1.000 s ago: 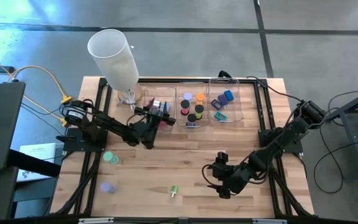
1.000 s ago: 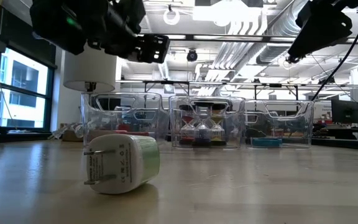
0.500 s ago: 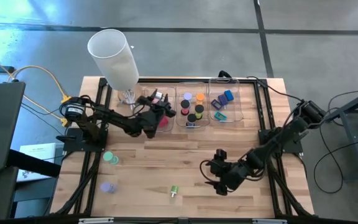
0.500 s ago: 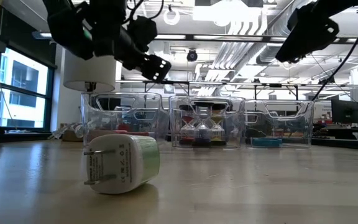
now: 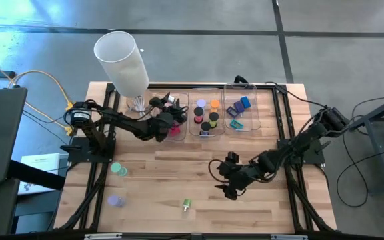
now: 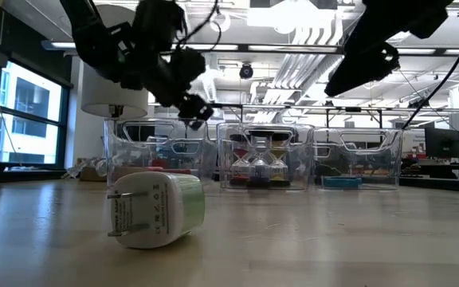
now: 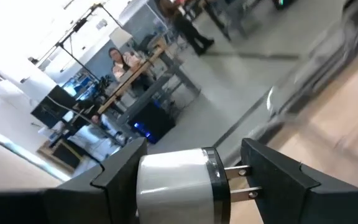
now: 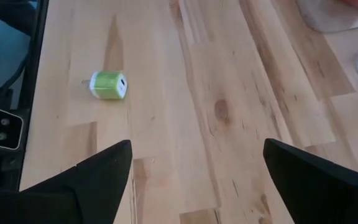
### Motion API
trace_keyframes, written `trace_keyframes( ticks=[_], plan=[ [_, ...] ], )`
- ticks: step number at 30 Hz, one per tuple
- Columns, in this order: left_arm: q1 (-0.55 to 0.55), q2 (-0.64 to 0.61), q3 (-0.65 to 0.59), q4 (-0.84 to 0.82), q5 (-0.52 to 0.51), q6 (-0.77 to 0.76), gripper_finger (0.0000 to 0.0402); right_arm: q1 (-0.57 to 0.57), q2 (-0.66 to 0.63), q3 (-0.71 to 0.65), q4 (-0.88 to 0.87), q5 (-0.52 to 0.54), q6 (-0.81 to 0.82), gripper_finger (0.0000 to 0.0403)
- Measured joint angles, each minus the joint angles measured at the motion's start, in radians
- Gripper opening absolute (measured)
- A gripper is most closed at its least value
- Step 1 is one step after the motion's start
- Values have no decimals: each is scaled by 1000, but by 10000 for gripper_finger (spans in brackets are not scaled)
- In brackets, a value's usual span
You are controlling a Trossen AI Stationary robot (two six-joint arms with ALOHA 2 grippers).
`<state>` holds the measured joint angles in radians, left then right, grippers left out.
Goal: Pick & Place Office items
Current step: Put the white charger adapter into the left transparent bin
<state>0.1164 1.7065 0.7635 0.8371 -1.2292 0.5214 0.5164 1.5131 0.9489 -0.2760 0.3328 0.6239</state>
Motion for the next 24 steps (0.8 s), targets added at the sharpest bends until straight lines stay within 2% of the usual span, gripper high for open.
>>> trace_keyframes(
  ticks=[8, 14, 24],
  plan=[
    [-34, 0, 0, -301, 45, -78, 241, -40, 0, 0, 1, -22, -21, 352],
    [-77, 0, 0, -306, 27, -31, 241, -72, 0, 0, 3, -26, -45, 352],
    [-44, 0, 0, -383, 20, -25, 241, -85, 0, 0, 2, -50, -44, 352]
  ],
)
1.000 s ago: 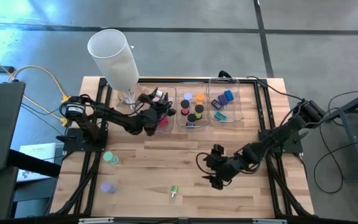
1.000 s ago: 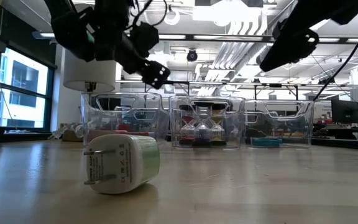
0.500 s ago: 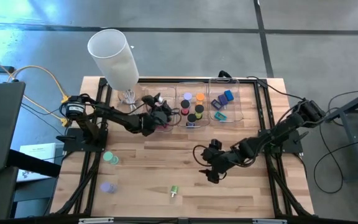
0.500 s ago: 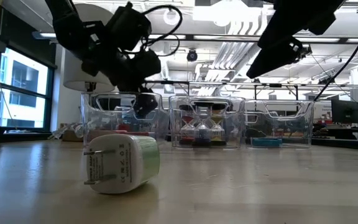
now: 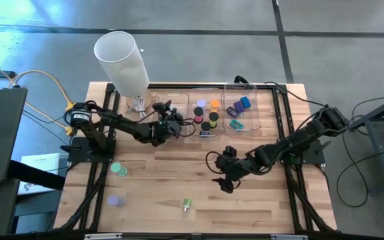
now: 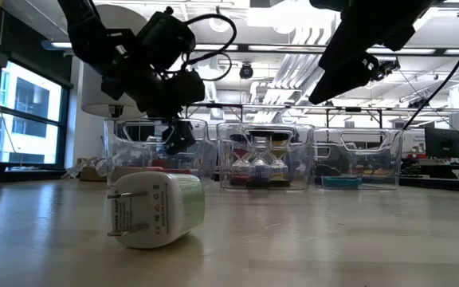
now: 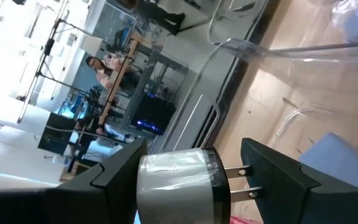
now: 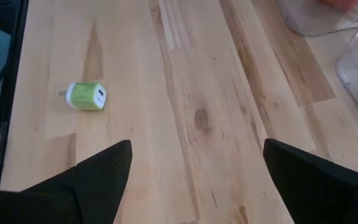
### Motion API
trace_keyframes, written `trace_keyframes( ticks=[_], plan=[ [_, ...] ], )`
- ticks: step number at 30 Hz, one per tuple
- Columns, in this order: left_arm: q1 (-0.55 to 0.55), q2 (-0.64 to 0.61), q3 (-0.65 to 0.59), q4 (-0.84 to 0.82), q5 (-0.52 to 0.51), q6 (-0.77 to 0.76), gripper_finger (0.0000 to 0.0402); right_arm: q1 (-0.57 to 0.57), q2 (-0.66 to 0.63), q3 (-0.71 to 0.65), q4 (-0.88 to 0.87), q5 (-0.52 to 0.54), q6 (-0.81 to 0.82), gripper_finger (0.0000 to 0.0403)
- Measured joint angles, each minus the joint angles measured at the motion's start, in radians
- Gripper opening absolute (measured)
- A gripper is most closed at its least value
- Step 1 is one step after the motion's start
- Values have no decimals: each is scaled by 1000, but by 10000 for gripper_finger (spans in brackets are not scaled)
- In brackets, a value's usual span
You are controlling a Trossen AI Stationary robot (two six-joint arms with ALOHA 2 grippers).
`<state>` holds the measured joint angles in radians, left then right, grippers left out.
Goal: Pick & Place Office items
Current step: Put the white charger adapter into the left transparent bin
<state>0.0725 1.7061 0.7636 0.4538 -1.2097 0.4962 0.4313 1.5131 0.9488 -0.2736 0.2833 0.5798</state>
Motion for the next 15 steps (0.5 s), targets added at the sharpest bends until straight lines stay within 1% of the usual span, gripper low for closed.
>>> trace_keyframes(
  ticks=[4, 7, 9, 11, 13, 15],
  plan=[
    [13, 0, 0, -2, -20, -15, 241, 3, 0, 0, 0, -6, 1, 352],
    [17, 0, 0, -2, -120, -19, 241, 7, 0, 0, 0, -1, -1, 352],
    [17, 0, 0, -4, -171, -64, 241, 7, 0, 0, 0, -1, -3, 352],
    [12, 0, 0, -11, -156, -123, 241, 7, 0, 0, 1, 0, -4, 352],
    [8, 0, 0, -17, -88, -80, 241, 6, 0, 0, 1, 0, -4, 352],
    [2, 0, 0, -15, -55, -45, 241, 6, 0, 0, 1, 2, -1, 352]
  ],
)
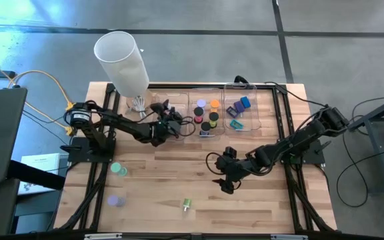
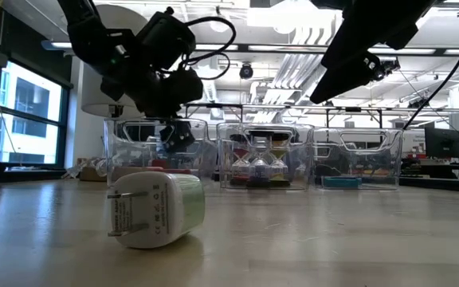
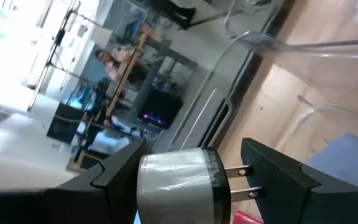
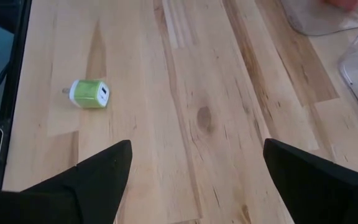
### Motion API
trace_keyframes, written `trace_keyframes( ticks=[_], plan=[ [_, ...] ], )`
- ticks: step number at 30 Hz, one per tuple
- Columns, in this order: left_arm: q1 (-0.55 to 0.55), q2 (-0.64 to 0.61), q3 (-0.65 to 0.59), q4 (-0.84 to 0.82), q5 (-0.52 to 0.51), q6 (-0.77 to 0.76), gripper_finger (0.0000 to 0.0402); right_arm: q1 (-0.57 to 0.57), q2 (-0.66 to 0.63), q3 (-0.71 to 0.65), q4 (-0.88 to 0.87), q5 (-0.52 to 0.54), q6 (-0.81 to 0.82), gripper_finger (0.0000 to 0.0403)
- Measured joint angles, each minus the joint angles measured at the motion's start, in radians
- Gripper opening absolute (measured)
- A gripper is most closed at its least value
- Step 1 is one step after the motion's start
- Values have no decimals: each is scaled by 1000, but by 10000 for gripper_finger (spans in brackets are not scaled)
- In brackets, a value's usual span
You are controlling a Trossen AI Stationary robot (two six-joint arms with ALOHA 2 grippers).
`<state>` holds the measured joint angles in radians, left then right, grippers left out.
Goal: Pick & Place Office items
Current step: Put the white charger adapter into the left transparent bin
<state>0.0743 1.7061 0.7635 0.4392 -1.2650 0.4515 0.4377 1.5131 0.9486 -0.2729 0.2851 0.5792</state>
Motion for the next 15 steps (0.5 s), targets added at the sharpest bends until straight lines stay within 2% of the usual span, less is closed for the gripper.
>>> trace_keyframes(
  ticks=[7, 10, 15],
  plan=[
    [-26, -7, 0, 6, 23, 115, 241, 0, 0, 0, 0, 0, 0, 352],
    [-46, -13, 0, -6, 46, 241, 241, 0, 0, 0, 0, 0, 0, 352],
    [-83, -25, 0, -5, 27, 431, 241, 0, 0, 0, 0, 1, -3, 352]
  ],
)
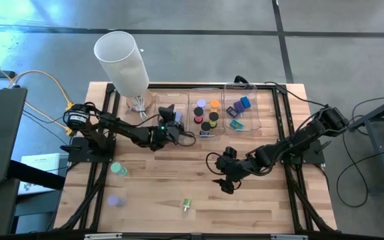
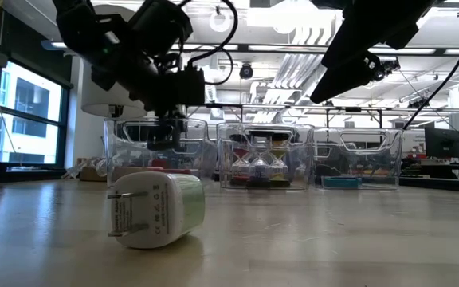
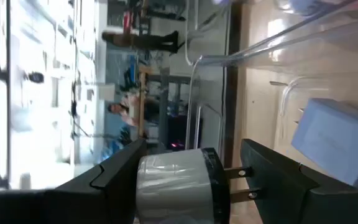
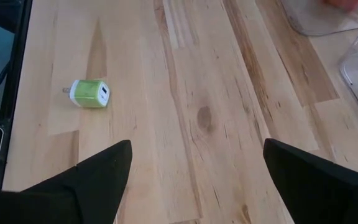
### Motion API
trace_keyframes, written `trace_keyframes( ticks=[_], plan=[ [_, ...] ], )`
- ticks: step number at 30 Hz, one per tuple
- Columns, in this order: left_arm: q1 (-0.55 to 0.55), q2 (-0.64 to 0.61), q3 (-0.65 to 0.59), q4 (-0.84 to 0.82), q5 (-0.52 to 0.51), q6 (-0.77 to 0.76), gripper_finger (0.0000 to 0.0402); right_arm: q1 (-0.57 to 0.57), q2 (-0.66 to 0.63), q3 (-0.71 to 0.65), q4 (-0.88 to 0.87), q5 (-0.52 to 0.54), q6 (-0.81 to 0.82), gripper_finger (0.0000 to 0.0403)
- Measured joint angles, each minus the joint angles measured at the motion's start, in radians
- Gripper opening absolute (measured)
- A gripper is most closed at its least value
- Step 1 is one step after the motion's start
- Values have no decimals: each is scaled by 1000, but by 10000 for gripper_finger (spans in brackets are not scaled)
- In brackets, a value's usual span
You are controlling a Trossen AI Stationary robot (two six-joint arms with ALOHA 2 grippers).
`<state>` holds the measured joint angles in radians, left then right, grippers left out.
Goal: Pick & Place Office items
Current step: Put the white charger adapter into the left transparent bin
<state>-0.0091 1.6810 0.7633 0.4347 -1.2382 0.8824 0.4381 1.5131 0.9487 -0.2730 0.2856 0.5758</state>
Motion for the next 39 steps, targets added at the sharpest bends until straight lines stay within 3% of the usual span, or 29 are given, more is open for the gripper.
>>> trace_keyframes(
  ticks=[7, 17, 20, 25, 32, 35, 39],
  plan=[
    [-3, -52, 0, -88, 21, 134, 241, 0, 0, 0, 8, 0, 0, 352],
    [17, -370, 0, -264, 335, -60, 241, -28, 0, 0, 31, -4, 6, 352],
    [69, -467, 0, -426, 485, -225, 241, -45, 0, 0, 37, -17, 6, 352],
    [220, -561, 0, -670, 858, -459, 241, -75, 0, 0, 55, -34, 5, 352],
    [405, -532, 0, -723, 1254, -660, 241, -105, 0, 0, 72, -60, 3, 352],
    [453, -487, 0, -723, 1349, -763, 241, -113, 0, 0, 77, -61, 3, 352],
    [488, -421, 1, -723, 1368, -819, 241, -114, 0, 0, 78, -58, 4, 352]
  ],
)
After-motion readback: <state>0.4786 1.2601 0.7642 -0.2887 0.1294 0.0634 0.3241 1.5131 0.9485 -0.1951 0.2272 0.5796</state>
